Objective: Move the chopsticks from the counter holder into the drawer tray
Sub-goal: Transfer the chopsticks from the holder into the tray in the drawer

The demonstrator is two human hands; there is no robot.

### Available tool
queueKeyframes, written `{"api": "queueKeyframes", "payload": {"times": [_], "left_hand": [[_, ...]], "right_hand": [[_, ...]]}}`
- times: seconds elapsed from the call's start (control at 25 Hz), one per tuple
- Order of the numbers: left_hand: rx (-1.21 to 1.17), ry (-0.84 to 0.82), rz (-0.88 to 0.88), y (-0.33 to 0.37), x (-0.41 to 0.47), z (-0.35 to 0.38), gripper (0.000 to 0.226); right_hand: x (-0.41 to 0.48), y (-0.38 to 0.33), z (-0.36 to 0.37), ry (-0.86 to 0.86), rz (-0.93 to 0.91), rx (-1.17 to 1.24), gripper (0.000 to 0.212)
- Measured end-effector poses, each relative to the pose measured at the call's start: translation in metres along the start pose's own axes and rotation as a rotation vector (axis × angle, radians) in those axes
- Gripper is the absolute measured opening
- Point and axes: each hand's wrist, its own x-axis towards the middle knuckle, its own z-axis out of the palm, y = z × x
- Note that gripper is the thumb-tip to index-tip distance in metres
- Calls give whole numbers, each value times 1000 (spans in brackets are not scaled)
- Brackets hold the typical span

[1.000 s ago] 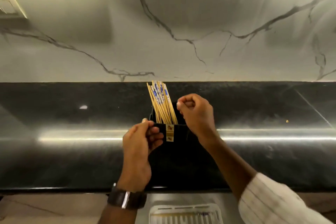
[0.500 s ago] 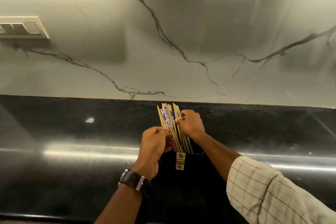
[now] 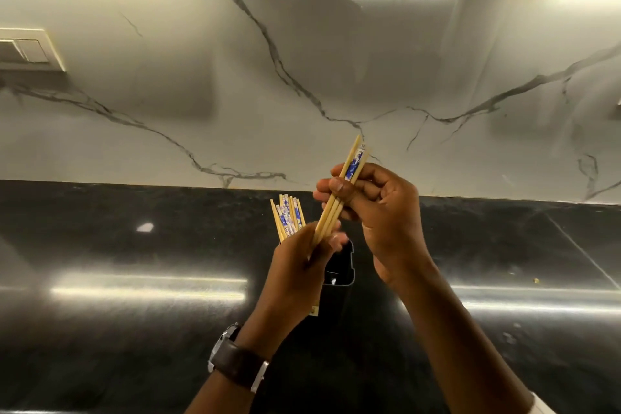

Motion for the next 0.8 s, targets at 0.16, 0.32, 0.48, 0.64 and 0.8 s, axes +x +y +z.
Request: {"api": "queueKeyframes", "payload": {"times": [0.16, 0.32, 0.48, 0.64, 0.8], "left_hand": [[-349, -216, -132, 16, -37, 10, 29], [-388, -276, -255, 13, -73, 13, 32], [-295, -362, -381, 4, -100, 8, 32], [-374, -210, -515, 4, -127, 7, 37], [-853, 167, -585, 21, -125, 16, 31]], "right_hand": [[-16, -26, -27, -131, 256, -20, 18], [-27, -38, -53, -190, 420, -217, 16], [-35, -47, -61, 60, 364, -186, 21], [-47, -67, -68, 465, 74, 73, 13], [-112, -39, -48, 556, 59, 312, 23]]}}
